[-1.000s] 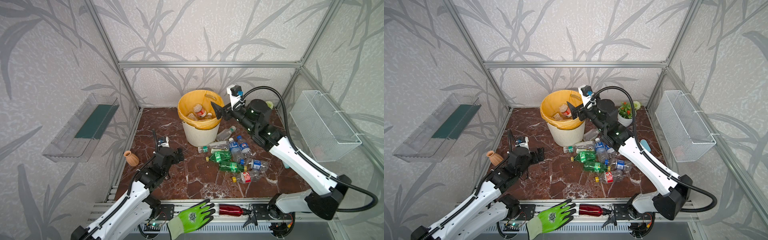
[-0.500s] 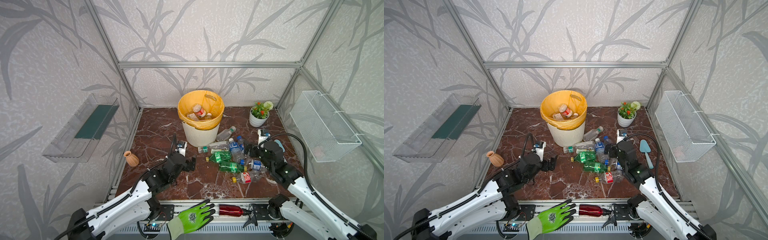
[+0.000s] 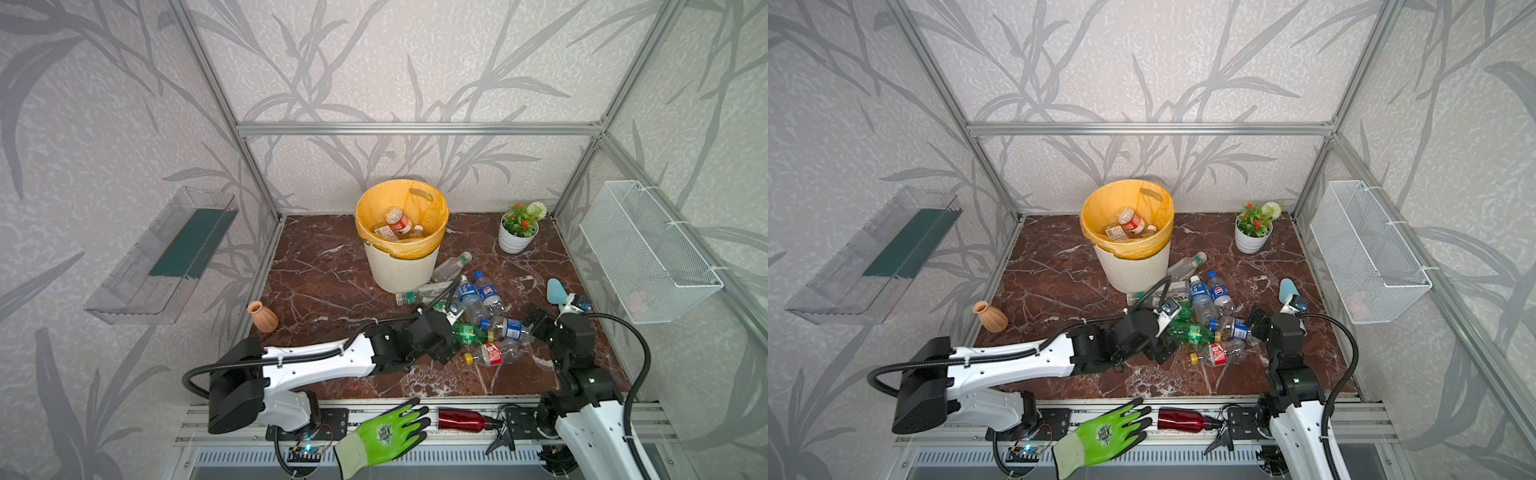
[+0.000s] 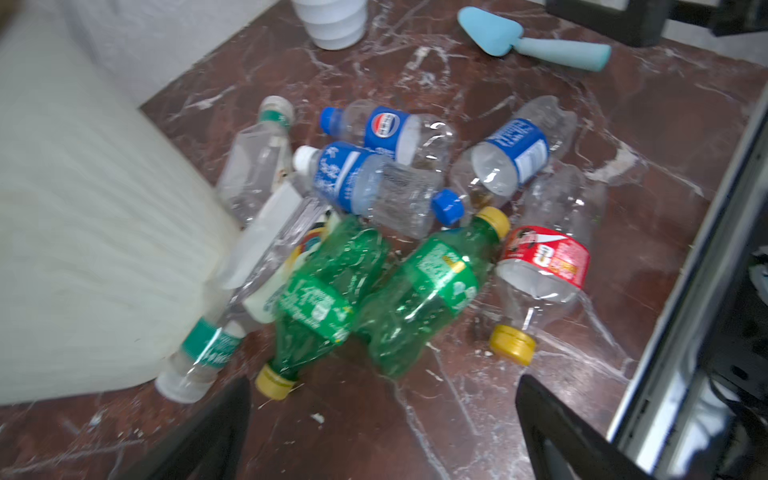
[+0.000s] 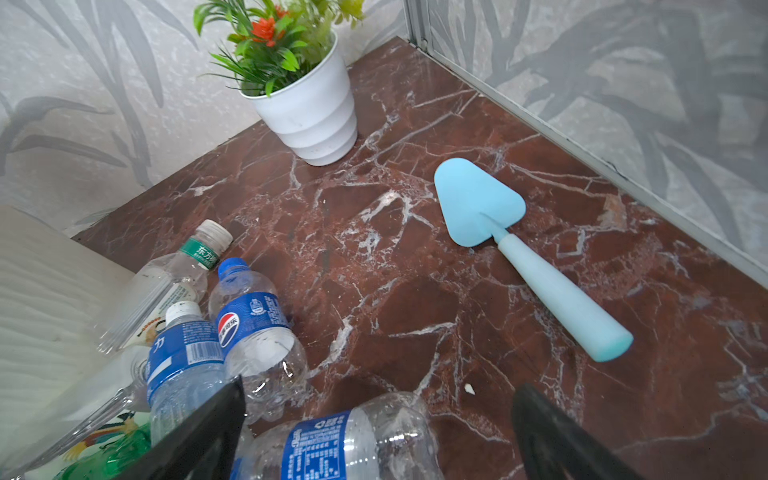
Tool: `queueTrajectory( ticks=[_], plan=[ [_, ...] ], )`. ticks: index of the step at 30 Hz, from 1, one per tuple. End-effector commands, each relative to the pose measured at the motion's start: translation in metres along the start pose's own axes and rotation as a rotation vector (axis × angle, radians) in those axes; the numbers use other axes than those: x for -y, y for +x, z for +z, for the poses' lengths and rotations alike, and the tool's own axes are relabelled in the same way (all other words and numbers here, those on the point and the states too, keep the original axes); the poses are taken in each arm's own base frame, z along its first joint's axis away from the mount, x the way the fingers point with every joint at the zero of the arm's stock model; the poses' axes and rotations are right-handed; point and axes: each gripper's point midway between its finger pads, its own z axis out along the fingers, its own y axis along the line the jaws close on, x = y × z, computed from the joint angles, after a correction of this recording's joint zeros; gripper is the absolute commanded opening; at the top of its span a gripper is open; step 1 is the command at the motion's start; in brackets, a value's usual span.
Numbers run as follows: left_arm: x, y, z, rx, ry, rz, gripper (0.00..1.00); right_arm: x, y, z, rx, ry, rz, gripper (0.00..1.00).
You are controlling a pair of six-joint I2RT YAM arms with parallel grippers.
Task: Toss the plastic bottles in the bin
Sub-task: 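Move the right arm back to rest while the left gripper reaches the pile, then lower the left gripper onto the clear red-labelled yellow-capped bottle and grasp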
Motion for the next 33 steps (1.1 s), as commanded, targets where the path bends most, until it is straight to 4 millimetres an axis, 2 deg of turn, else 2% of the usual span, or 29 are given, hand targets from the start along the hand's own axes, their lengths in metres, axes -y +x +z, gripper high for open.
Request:
queueTrajectory(
  ticks=[1, 5, 10, 18, 29, 33],
  plan=[
    [0.045, -0.001, 0.017, -0.065, 0.140, 0.129, 0.99, -0.001, 0.008, 0.002, -0.039, -0.028, 0.019, 0.99],
    [0.082, 0.001, 0.040, -0.150, 0.231, 0.195, 0.96, 0.002, 0.006, 0.001, -0.028, -0.026, 0.008, 0.99],
    [0.100, 0.006, 0.064, -0.228, 0.250, 0.237, 0.94, 0.003, 0.008, 0.006, -0.034, -0.038, 0.024, 0.99],
    [0.105, 0.015, 0.103, -0.323, 0.182, 0.282, 0.87, 0.007, 0.001, 0.005, -0.014, -0.038, 0.051, 0.99],
    [0.116, 0.021, 0.130, -0.344, 0.186, 0.308, 0.86, 0.011, -0.003, 0.007, -0.011, -0.048, 0.083, 0.99],
    [0.121, 0.027, 0.137, -0.362, 0.206, 0.314, 0.80, 0.008, -0.005, 0.007, -0.009, -0.064, 0.079, 0.99]
  ],
)
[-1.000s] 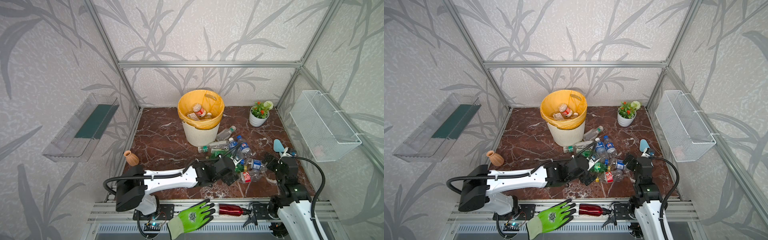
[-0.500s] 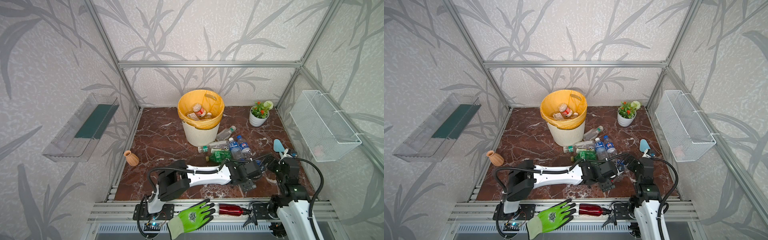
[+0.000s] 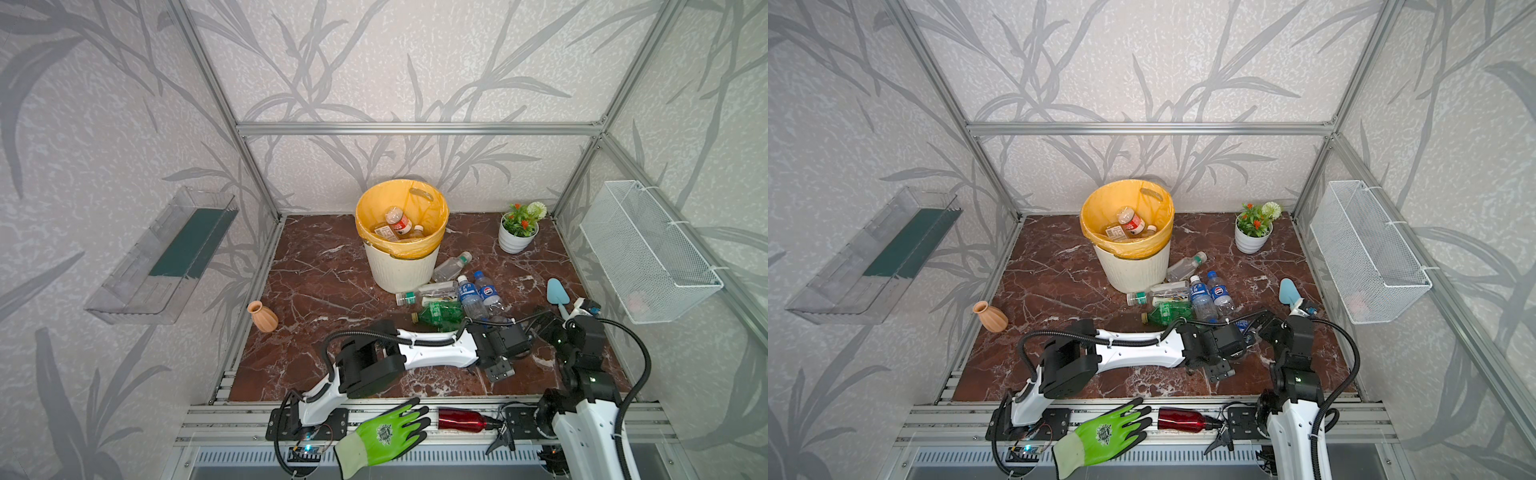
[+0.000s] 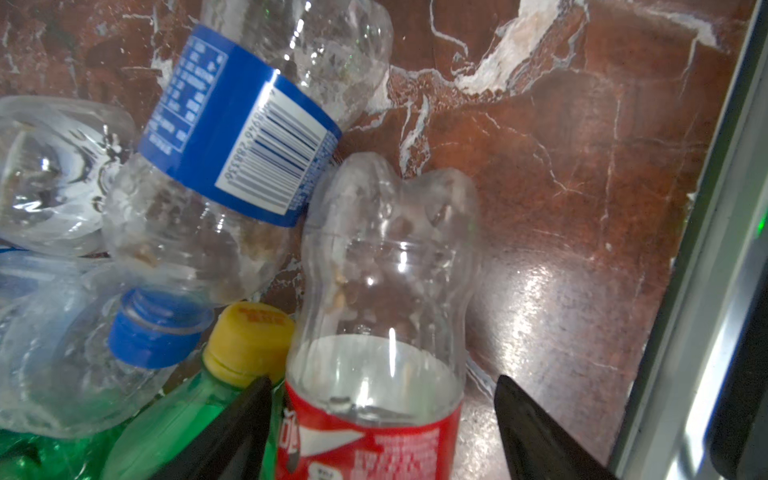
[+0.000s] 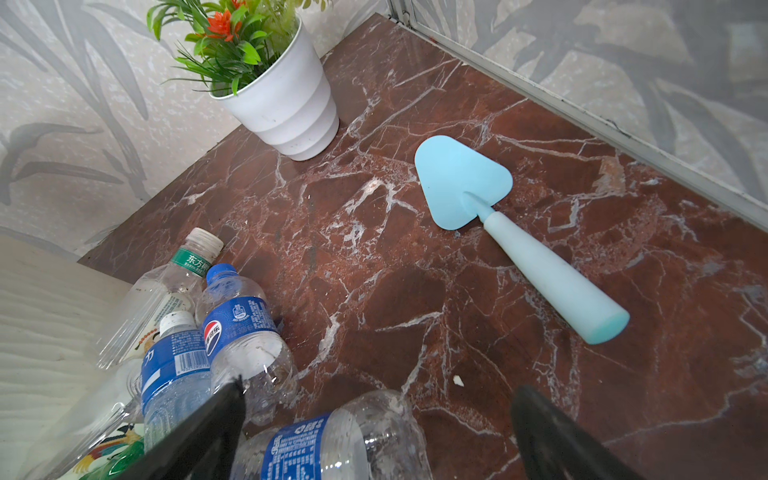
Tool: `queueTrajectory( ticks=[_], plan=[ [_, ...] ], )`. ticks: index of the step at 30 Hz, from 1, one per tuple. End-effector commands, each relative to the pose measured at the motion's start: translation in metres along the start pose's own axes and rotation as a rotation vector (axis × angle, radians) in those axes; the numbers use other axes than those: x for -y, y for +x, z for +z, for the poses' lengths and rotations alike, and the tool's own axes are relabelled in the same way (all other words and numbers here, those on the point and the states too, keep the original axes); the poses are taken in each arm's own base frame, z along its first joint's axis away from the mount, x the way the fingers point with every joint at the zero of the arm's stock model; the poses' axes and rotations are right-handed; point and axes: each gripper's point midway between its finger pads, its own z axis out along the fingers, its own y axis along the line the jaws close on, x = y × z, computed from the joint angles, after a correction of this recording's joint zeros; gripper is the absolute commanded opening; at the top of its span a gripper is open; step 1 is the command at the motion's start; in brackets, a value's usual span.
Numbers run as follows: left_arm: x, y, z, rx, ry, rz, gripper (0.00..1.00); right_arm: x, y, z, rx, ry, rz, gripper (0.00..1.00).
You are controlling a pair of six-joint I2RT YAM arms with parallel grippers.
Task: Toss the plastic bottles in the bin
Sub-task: 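Lower the left gripper onto the clear red-labelled yellow-capped bottle and grasp, then lift the red-labelled bottle over the bin with the left gripper and release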
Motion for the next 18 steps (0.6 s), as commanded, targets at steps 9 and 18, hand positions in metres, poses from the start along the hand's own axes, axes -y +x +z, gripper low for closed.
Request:
queueTrajectory(
  ticks=[9, 18],
  plan=[
    [0.014, 0.016, 0.021, -0.079, 0.049, 0.055, 0.76, -0.007, -0.007, 0.002, 0.016, -0.038, 0.001, 0.99],
    [0.011, 0.008, 0.008, -0.040, 0.051, 0.037, 0.55, -0.011, -0.008, 0.003, 0.016, -0.055, 0.013, 0.99]
  ],
)
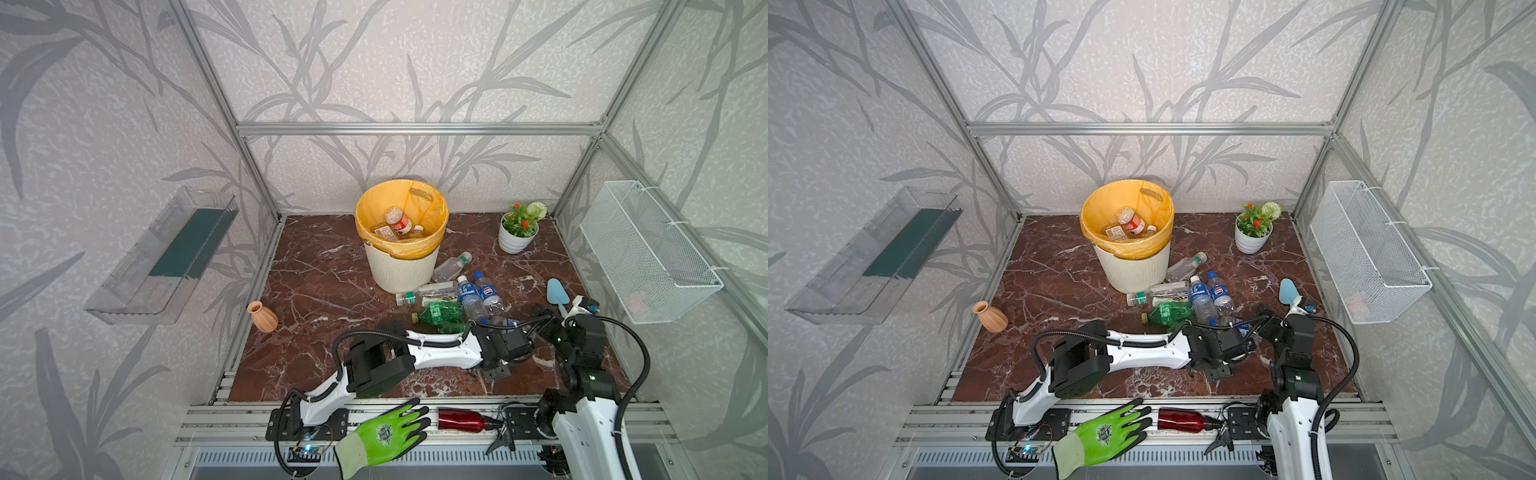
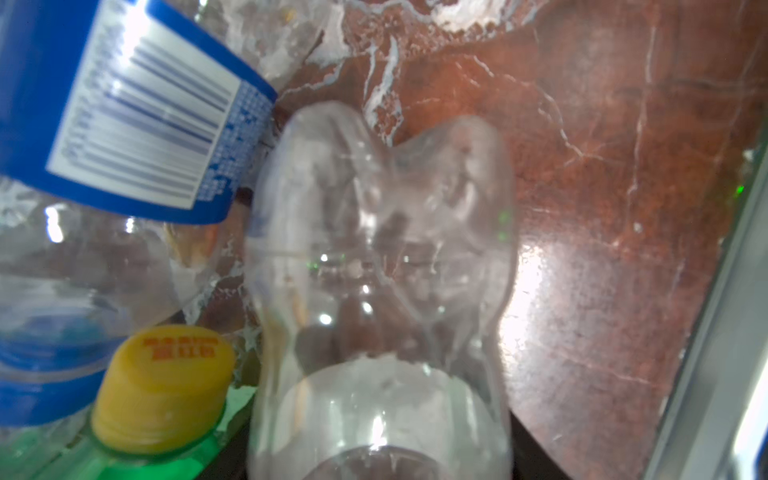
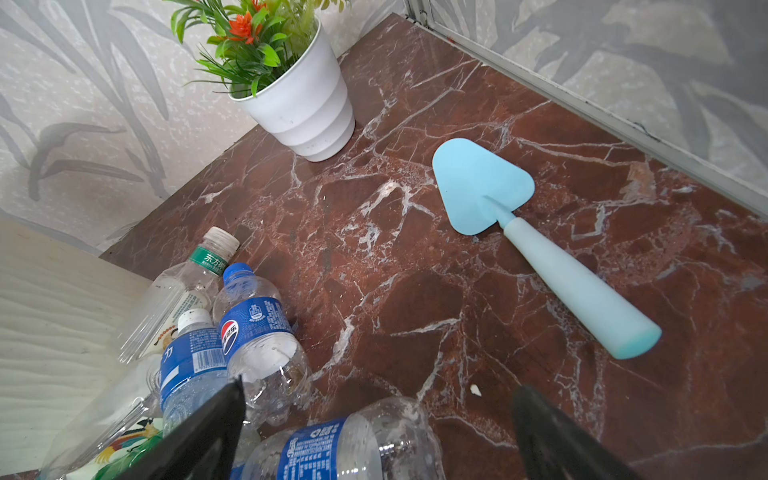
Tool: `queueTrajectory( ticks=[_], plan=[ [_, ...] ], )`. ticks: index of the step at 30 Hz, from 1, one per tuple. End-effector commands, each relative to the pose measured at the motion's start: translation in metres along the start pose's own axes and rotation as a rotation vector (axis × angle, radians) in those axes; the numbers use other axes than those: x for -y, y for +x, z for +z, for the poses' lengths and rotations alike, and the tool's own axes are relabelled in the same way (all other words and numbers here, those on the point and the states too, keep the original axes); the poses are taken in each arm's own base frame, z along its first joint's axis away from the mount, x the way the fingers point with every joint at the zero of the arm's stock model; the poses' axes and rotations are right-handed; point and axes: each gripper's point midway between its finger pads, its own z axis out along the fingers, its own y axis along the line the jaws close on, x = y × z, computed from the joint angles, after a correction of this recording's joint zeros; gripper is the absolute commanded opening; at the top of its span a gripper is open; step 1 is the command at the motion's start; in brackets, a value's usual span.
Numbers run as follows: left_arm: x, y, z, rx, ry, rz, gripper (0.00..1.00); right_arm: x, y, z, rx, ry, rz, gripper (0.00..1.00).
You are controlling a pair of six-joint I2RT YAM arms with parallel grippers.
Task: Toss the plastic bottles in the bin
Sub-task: 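Lift the red-labelled bottle over the bin with the left gripper and release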
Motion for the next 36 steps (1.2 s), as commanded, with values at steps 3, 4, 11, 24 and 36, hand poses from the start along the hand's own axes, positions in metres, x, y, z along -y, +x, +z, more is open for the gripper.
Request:
queueTrajectory(
  ticks=[3, 4, 11, 24, 36],
  plan=[
    [0.000, -0.012, -0.028, 0.070, 0.015, -0.019, 0.52, -0.006, -0.006, 0.000, 0.018, -0.030, 0.009, 0.99],
    [-0.001, -0.015, -0.035, 0.089, 0.015, -0.029, 0.52, -0.007, -0.006, 0.000, 0.018, -0.032, 0.011, 0.99],
    [-0.019, -0.025, -0.101, 0.267, -0.034, -0.103, 0.49, -0.014, -0.007, 0.002, 0.019, -0.075, 0.017, 0.99],
    [-0.161, -0.003, -0.340, 0.800, -0.589, -0.294, 0.48, -0.055, -0.007, 0.008, -0.002, -0.317, 0.053, 0.98],
    [-0.258, 0.011, -0.485, 1.153, -0.814, -0.331, 0.50, -0.073, -0.011, 0.003, -0.013, -0.407, 0.063, 0.96]
  ],
)
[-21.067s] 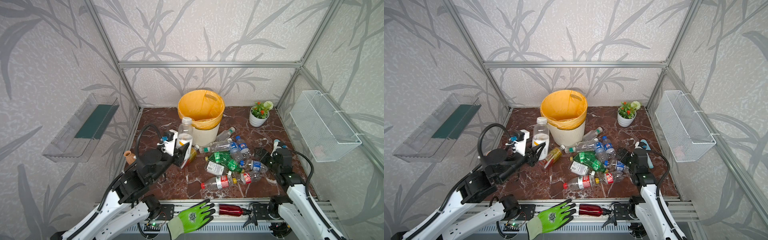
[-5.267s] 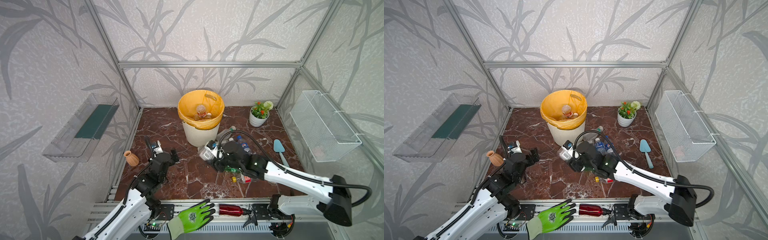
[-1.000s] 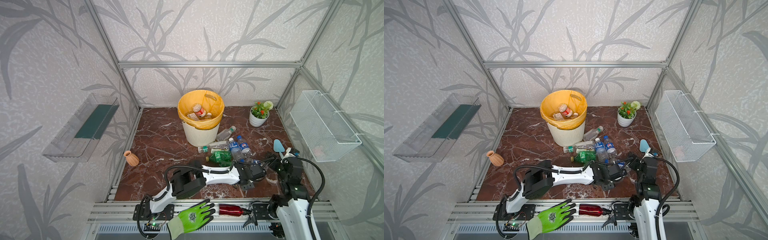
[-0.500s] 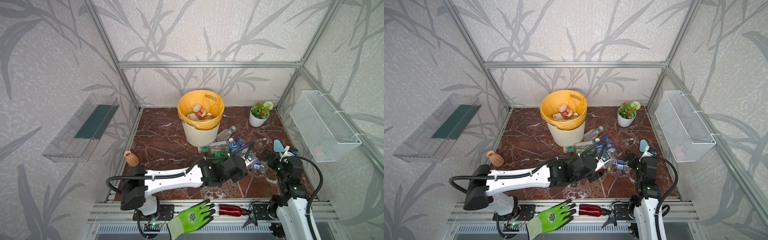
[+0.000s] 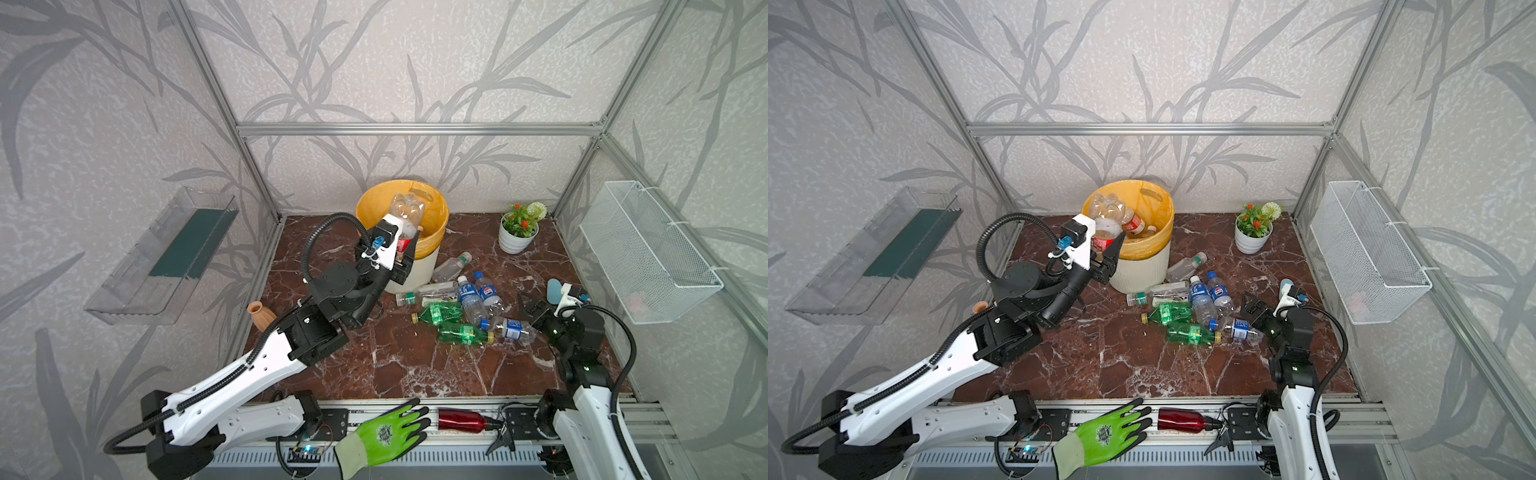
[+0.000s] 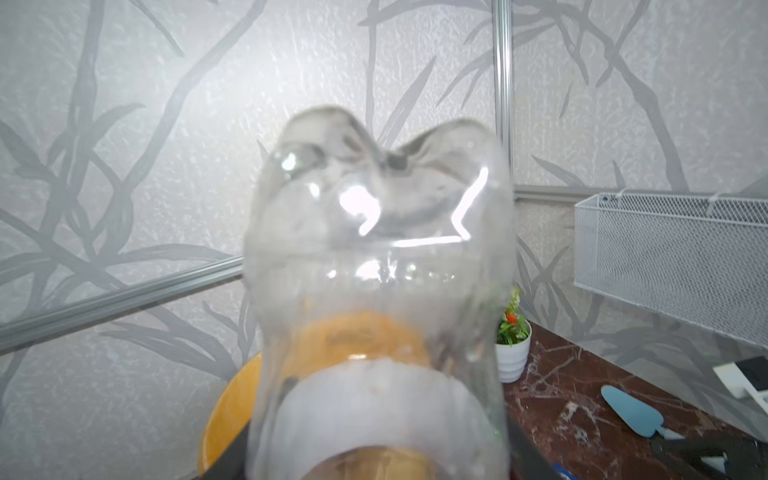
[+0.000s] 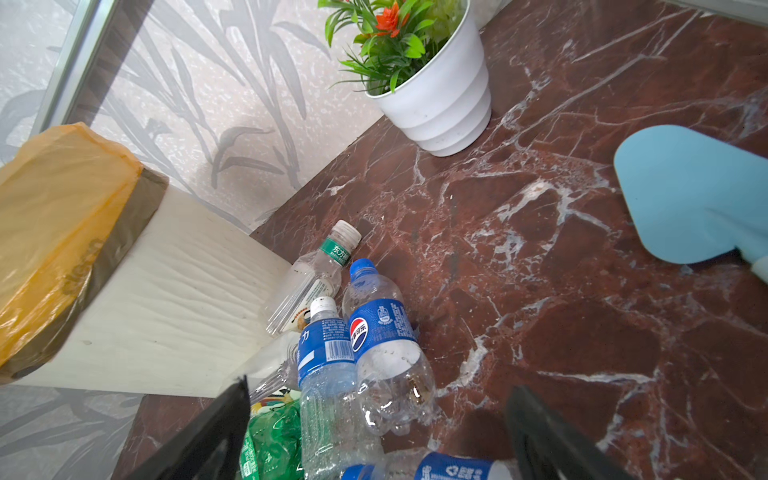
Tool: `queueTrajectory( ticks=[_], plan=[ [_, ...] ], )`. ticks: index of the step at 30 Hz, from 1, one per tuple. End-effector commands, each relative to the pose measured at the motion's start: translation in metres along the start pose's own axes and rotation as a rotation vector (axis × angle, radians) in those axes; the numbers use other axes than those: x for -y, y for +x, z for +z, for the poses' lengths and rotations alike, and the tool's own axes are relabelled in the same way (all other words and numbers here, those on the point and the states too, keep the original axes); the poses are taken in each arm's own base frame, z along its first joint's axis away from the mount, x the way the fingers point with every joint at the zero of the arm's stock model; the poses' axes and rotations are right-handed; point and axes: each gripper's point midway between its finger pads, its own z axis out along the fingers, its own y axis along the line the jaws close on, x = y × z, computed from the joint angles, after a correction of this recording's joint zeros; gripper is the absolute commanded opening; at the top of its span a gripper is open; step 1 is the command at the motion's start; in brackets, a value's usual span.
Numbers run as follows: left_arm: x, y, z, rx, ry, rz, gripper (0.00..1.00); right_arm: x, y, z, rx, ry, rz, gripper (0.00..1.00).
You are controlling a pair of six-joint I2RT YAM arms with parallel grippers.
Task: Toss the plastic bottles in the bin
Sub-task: 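Lift the red-labelled bottle over the bin with the left gripper and release, then lower the left gripper back toward the green bottles in the pile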
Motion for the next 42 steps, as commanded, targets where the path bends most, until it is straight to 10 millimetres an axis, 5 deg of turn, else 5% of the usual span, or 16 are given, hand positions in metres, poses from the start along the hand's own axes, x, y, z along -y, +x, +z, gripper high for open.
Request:
queueTrajectory(
  ticks=[1, 5, 7, 11, 16, 23, 29, 33, 42],
  plan=[
    [-0.010, -0.005, 0.033, 0.044, 0.005, 0.008, 0.51, -0.012, -0.006, -0.003, 0.018, -0.051, -0.014, 0.95],
    [-0.042, 0.049, 0.098, -0.088, -0.022, -0.117, 0.54, -0.014, -0.007, -0.005, 0.016, -0.048, -0.017, 0.95],
    [-0.054, 0.080, 0.125, -0.173, -0.064, -0.130, 0.70, -0.016, -0.009, -0.006, 0.017, -0.050, -0.018, 0.95],
    [-0.058, 0.111, 0.147, -0.272, -0.065, -0.139, 0.86, -0.017, -0.011, -0.008, 0.010, -0.039, -0.035, 0.95],
    [-0.054, 0.101, 0.126, -0.200, -0.032, -0.159, 0.97, -0.008, -0.010, -0.013, 0.016, 0.021, -0.042, 0.96],
    [-0.045, 0.090, 0.084, -0.162, 0.030, -0.196, 0.98, 0.004, -0.004, -0.011, -0.009, 0.079, 0.019, 0.96],
    [-0.016, 0.084, 0.043, -0.128, 0.058, -0.144, 0.97, 0.014, 0.016, -0.012, -0.087, 0.128, 0.161, 0.92],
    [0.011, 0.094, 0.021, -0.163, 0.102, -0.082, 0.97, 0.016, 0.029, -0.014, -0.123, 0.160, 0.207, 0.92],
    [0.053, 0.153, -0.011, -0.320, 0.187, -0.074, 0.97, 0.018, 0.051, -0.018, -0.167, 0.256, 0.252, 0.92]
  ],
)
